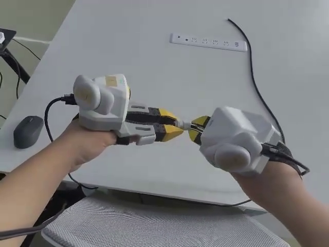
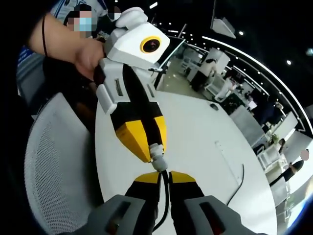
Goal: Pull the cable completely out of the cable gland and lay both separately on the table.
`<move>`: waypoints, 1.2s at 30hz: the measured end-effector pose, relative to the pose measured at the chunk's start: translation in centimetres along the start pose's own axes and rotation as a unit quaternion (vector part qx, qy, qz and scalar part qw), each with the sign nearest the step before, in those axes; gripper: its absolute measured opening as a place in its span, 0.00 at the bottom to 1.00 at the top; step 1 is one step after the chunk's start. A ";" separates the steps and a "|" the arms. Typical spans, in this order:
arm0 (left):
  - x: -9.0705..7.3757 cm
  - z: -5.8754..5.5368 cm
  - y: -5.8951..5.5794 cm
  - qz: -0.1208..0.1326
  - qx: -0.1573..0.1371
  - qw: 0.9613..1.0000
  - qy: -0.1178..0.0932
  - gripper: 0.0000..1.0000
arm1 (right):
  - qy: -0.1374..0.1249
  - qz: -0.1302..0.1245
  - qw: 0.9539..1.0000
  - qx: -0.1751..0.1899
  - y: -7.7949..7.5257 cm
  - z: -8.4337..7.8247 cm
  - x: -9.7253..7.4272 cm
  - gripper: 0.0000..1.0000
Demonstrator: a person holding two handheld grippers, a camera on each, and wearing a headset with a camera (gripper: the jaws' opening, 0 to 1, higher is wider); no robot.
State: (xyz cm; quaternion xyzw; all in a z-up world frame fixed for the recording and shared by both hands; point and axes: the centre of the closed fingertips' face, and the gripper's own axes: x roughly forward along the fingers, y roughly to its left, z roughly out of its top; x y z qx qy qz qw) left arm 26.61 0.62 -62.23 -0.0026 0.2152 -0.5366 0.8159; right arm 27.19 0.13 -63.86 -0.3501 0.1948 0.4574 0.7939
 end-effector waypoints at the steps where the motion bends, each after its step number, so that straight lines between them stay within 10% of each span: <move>1: 0.0 0.0 0.0 0.000 0.000 1.000 0.000 0.15 | -0.001 -0.002 1.000 -0.003 0.0 0.0 0.0 0.01; 21: -0.1 0.7 0.0 0.000 0.001 1.000 -0.010 0.15 | -0.006 -0.029 0.993 0.112 -1.7 -2.0 -0.4 0.00; 26: -0.1 0.9 0.0 -0.001 0.000 1.000 -0.013 0.15 | -0.015 -0.029 0.985 0.167 -2.0 -2.9 -0.5 0.00; 32: -0.2 0.8 0.0 0.000 -0.001 1.000 -0.013 0.15 | -0.016 -0.026 0.961 0.275 -2.3 -4.7 -0.2 0.00; 36: -0.1 0.7 0.0 -0.002 0.000 1.000 -0.010 0.15 | -0.009 -0.032 0.955 0.294 -2.5 -6.0 0.1 0.00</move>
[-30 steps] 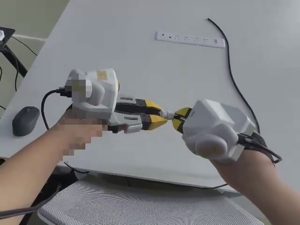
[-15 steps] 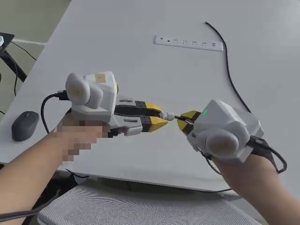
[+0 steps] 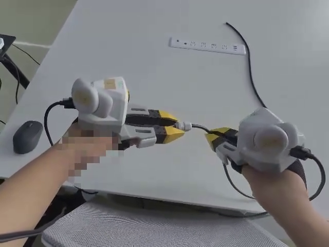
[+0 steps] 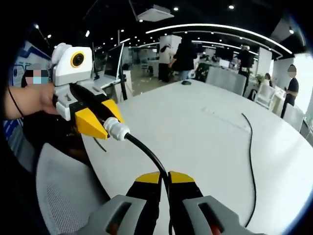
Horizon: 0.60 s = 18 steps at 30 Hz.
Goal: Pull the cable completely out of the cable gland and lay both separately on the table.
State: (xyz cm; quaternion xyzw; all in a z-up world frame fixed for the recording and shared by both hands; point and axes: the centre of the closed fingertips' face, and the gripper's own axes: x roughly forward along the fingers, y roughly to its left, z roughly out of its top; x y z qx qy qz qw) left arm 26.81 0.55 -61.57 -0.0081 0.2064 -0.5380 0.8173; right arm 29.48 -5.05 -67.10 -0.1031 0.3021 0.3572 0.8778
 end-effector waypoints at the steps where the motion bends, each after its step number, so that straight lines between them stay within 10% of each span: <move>1: 0.0 0.0 0.0 0.000 0.000 1.000 0.000 0.15 | 0.000 -0.001 1.000 0.004 -0.2 -0.1 0.1 0.00; 18: 0.0 -0.6 0.0 0.000 -0.005 1.000 0.000 0.15 | 0.040 -0.022 0.990 0.132 -2.2 -4.1 1.0 0.00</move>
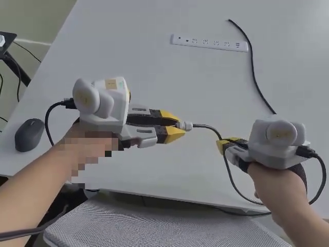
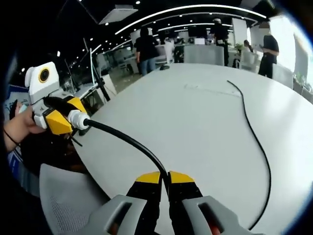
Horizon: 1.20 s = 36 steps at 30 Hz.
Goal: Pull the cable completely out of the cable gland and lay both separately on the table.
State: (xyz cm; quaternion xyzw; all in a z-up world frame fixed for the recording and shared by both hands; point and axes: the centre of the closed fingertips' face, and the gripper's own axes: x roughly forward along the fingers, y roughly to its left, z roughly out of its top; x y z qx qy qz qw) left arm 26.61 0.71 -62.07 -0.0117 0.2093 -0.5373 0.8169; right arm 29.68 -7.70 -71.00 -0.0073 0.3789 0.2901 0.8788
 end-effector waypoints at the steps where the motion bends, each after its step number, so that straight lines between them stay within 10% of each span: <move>1: 0.0 -0.1 0.0 0.000 0.000 1.000 0.001 0.15 | 0.000 -0.001 1.000 -0.002 0.0 0.0 0.0 0.00; 14: 0.0 -0.2 0.1 -0.001 0.003 1.000 0.007 0.15 | 0.001 0.001 1.000 -0.003 0.2 -0.2 0.0 0.00; 23: -0.8 0.1 0.9 0.008 -0.002 1.000 0.004 0.15 | -0.018 0.006 0.993 -0.114 1.5 0.9 -1.2 0.01; 30: -1.2 0.0 1.0 0.012 -0.001 1.000 0.003 0.15 | -0.042 0.020 0.979 -0.198 3.7 3.1 -2.8 0.05; 36: -1.3 0.0 0.7 0.012 -0.001 1.000 0.002 0.15 | -0.056 0.044 0.949 -0.306 7.3 5.4 -3.4 0.13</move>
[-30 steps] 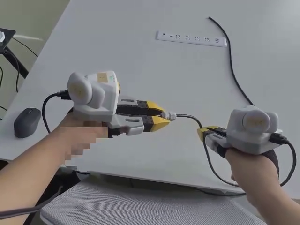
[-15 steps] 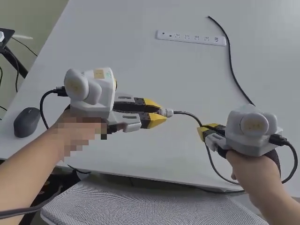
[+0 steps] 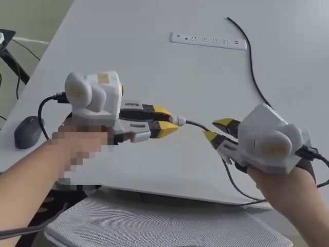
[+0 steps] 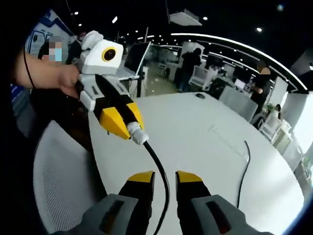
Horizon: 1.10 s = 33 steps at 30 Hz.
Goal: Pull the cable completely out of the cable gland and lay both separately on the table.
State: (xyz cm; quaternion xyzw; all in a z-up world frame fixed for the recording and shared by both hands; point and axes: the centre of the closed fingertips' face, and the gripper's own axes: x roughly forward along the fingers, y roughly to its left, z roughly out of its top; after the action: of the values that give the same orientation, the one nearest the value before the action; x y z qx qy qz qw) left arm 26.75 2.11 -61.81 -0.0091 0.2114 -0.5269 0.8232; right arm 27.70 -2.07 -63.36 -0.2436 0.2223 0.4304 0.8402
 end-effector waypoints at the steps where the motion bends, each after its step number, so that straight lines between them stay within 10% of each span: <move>1: 0.0 0.0 -0.1 0.000 -0.001 1.000 -0.001 0.15 | 0.000 0.006 1.000 -0.027 0.5 0.6 0.2 0.13; 11: 0.0 0.0 -0.3 -0.002 0.000 1.000 -0.002 0.15 | 0.003 0.010 0.991 -0.131 1.8 2.2 1.3 0.07; 33: 0.4 -0.2 -1.0 -0.002 0.015 1.000 0.006 0.15 | -0.002 0.027 0.996 -0.079 2.0 1.2 1.5 0.00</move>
State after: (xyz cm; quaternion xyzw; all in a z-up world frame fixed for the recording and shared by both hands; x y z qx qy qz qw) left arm 26.01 1.37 -61.87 0.0055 0.2082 -0.5320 0.8207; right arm 27.01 0.65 -63.73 -0.3024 0.1922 0.4698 0.8068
